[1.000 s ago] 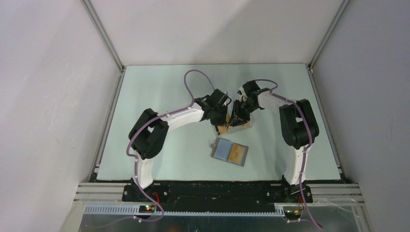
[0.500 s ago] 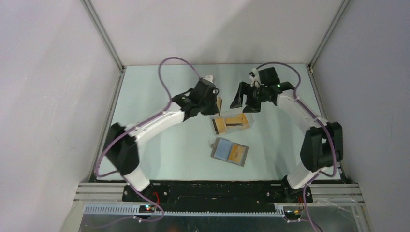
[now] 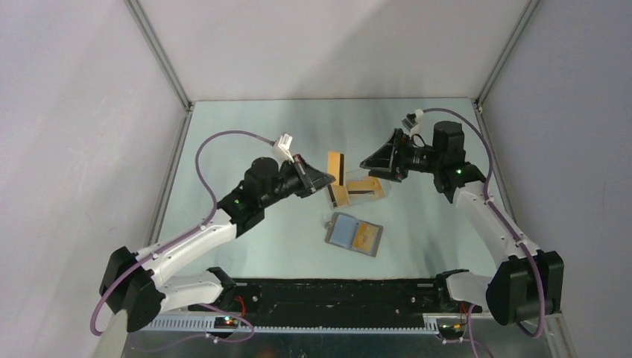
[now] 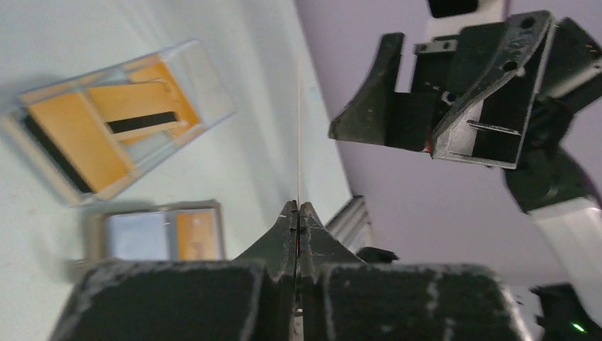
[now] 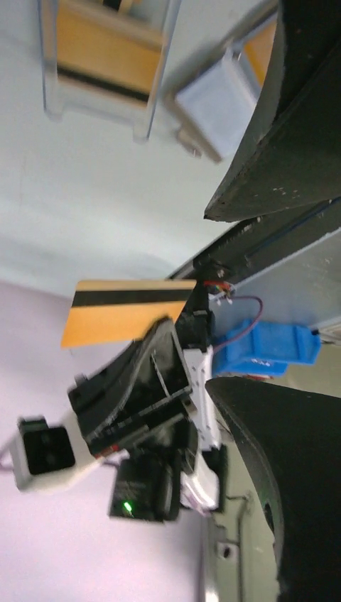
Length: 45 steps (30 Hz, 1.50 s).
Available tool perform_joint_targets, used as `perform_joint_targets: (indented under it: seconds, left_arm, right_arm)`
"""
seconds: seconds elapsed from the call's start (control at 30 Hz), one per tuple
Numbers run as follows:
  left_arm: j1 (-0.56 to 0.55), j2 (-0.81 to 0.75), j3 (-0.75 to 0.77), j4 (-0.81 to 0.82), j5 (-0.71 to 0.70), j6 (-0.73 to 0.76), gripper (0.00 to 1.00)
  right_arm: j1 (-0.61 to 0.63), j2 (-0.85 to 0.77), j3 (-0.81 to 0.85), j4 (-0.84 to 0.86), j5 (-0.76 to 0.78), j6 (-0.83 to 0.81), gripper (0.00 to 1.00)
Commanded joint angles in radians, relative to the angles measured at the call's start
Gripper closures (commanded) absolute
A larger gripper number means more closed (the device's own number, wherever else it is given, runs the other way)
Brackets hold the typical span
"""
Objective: Put the credit cards into the card holder
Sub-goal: Pick up the credit card from the storage box.
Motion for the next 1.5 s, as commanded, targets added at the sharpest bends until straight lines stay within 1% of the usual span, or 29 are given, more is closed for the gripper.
perform_joint_targets:
  seconds: [0.0,0.03,0.13,0.2,0.33,0.37,0.43,0.47,0.57,0.63,0.67,0.7,0.77,0.8,0.83,0.9,0.93,0.97,1.0,1.03,1.07,1.1,1.13,1.17,1.2,1.23,1.27,1.33,1.47]
  left_arm:
    - [-0.001,-0.057,-0.031,0.322,0.132,-0.139,1.00]
    - [-0.001,-0.062,-0.033,0.329,0.141,-0.142,1.00]
    - [-0.002,-0.070,-0.027,0.350,0.169,-0.153,1.00]
    - [-0.001,-0.073,-0.028,0.370,0.183,-0.159,1.00]
    - [-0.002,-0.071,-0.030,0.394,0.201,-0.178,1.00]
    - [-0.001,-0.069,-0.032,0.397,0.204,-0.180,1.00]
    - [0.000,-0.063,-0.035,0.404,0.214,-0.186,1.00]
    - [0.000,-0.064,-0.037,0.413,0.214,-0.190,1.00]
    - [-0.001,-0.065,-0.043,0.420,0.210,-0.195,1.00]
    - [-0.002,-0.060,-0.040,0.425,0.211,-0.198,1.00]
    - [-0.002,-0.058,-0.039,0.426,0.214,-0.200,1.00]
    - [-0.002,-0.053,-0.037,0.427,0.215,-0.200,1.00]
    - [-0.002,-0.047,-0.036,0.428,0.219,-0.198,1.00]
    - [-0.002,-0.046,-0.037,0.427,0.219,-0.199,0.98]
    - [-0.001,-0.043,-0.041,0.426,0.216,-0.200,0.95]
    - [0.000,-0.040,-0.053,0.426,0.211,-0.202,0.68]
    - [0.001,-0.040,-0.058,0.426,0.207,-0.201,0.47]
    - [0.002,-0.043,-0.073,0.425,0.193,-0.196,0.34]
    - [0.003,-0.046,-0.084,0.423,0.186,-0.195,0.29]
    - [0.005,-0.051,-0.106,0.409,0.169,-0.193,0.26]
    - [0.005,-0.055,-0.119,0.391,0.156,-0.194,0.25]
    - [0.005,-0.062,-0.139,0.338,0.128,-0.186,0.24]
    - [0.006,-0.063,-0.148,0.296,0.113,-0.181,0.24]
    - [0.005,-0.061,-0.154,0.200,0.085,-0.161,0.24]
    - [0.005,-0.053,-0.157,0.086,0.068,-0.150,0.24]
    - [0.002,-0.047,-0.156,0.025,0.030,-0.127,0.25]
    - [0.001,-0.030,-0.154,-0.084,0.012,-0.117,0.25]
    - [-0.005,0.008,-0.157,-0.195,-0.021,-0.091,0.27]
    - [-0.041,0.102,-0.187,-0.220,-0.009,-0.097,0.29]
  right_arm:
    - [0.047,-0.027,-0.024,0.310,-0.146,0.201,0.19]
    - [0.063,-0.024,-0.024,0.330,-0.146,0.209,0.20]
    - [0.094,0.006,-0.024,0.387,-0.139,0.262,0.29]
    - [0.109,0.021,-0.024,0.433,-0.138,0.301,0.32]
    - [0.128,0.036,-0.024,0.566,-0.148,0.391,0.41]
    - [0.136,0.038,-0.024,0.616,-0.150,0.425,0.42]
    - [0.150,0.047,-0.025,0.683,-0.153,0.471,0.46]
    - [0.154,0.055,-0.025,0.699,-0.148,0.483,0.52]
    - [0.165,0.059,-0.025,0.732,-0.140,0.512,0.60]
    - [0.169,0.063,-0.025,0.746,-0.139,0.525,0.67]
    - [0.171,0.065,-0.024,0.759,-0.143,0.531,0.75]
    - [0.171,0.067,-0.024,0.767,-0.145,0.542,0.87]
    - [0.171,0.064,-0.024,0.782,-0.148,0.553,1.00]
    - [0.171,0.062,-0.025,0.785,-0.147,0.555,1.00]
    - [0.169,0.058,-0.025,0.784,-0.147,0.556,1.00]
    - [0.162,0.048,-0.024,0.773,-0.150,0.552,1.00]
    - [0.153,0.036,-0.024,0.737,-0.149,0.532,1.00]
    - [0.143,0.028,-0.024,0.708,-0.146,0.513,1.00]
    - [0.137,0.007,-0.024,0.615,-0.142,0.455,1.00]
    - [0.127,-0.006,-0.024,0.558,-0.129,0.416,1.00]
    - [0.121,-0.032,-0.025,0.421,-0.121,0.325,1.00]
    - [0.113,-0.044,-0.025,0.271,-0.098,0.281,1.00]
    - [0.113,-0.065,-0.025,0.199,-0.084,0.183,1.00]
    - [0.116,-0.074,-0.027,0.084,-0.049,0.137,1.00]
    - [0.118,-0.096,-0.051,0.048,-0.031,0.084,1.00]
    - [0.120,-0.106,-0.072,0.015,-0.010,0.072,1.00]
    - [0.121,-0.126,-0.121,0.017,-0.006,0.070,1.00]
    - [0.122,-0.160,-0.205,0.037,0.013,0.082,1.00]
    - [0.155,-0.214,-0.350,0.070,0.059,0.094,1.00]
